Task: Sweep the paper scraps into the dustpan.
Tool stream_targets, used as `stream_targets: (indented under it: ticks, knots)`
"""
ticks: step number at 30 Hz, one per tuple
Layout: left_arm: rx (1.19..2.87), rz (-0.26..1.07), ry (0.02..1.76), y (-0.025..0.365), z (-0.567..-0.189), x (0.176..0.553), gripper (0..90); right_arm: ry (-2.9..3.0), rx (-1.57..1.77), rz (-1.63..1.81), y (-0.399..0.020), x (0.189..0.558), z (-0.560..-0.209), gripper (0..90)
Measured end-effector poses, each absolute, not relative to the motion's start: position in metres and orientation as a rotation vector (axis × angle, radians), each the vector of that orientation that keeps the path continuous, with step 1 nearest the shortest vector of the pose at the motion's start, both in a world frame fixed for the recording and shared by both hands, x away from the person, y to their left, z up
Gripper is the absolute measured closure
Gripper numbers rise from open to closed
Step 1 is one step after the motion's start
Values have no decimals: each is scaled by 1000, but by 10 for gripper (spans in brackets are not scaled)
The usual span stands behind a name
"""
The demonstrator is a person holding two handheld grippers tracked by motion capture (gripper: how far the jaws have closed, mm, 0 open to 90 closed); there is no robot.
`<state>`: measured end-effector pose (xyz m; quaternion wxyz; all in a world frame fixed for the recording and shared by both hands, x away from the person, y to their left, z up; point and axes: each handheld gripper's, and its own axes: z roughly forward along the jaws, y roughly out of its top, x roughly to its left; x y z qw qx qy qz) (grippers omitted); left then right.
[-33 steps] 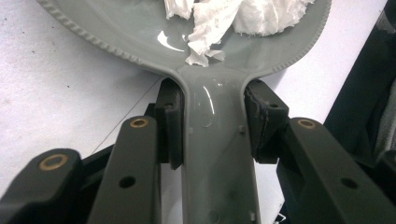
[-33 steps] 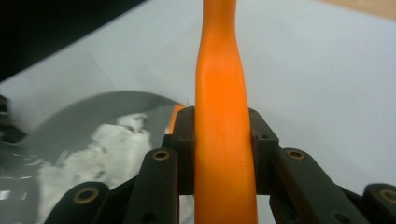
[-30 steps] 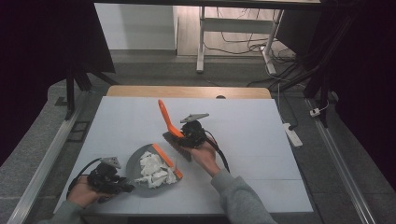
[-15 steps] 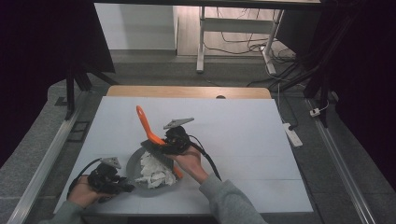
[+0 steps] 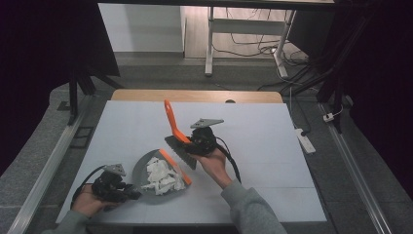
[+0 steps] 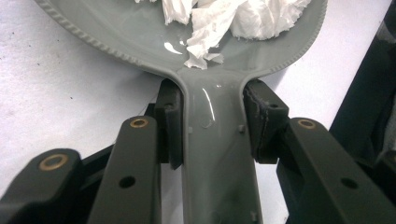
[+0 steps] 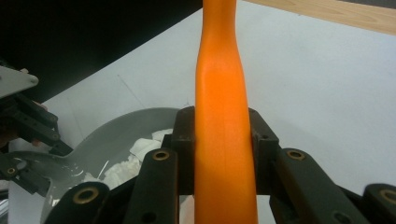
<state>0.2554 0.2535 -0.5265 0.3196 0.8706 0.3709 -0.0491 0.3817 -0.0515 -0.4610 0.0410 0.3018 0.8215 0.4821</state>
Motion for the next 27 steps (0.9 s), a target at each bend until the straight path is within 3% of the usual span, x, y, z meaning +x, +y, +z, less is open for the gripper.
stream_targets:
  ticks: [27]
  knots:
    - [2106, 34, 1034, 264, -518, 249, 621, 2406, 1012, 1518, -118, 375, -452, 702]
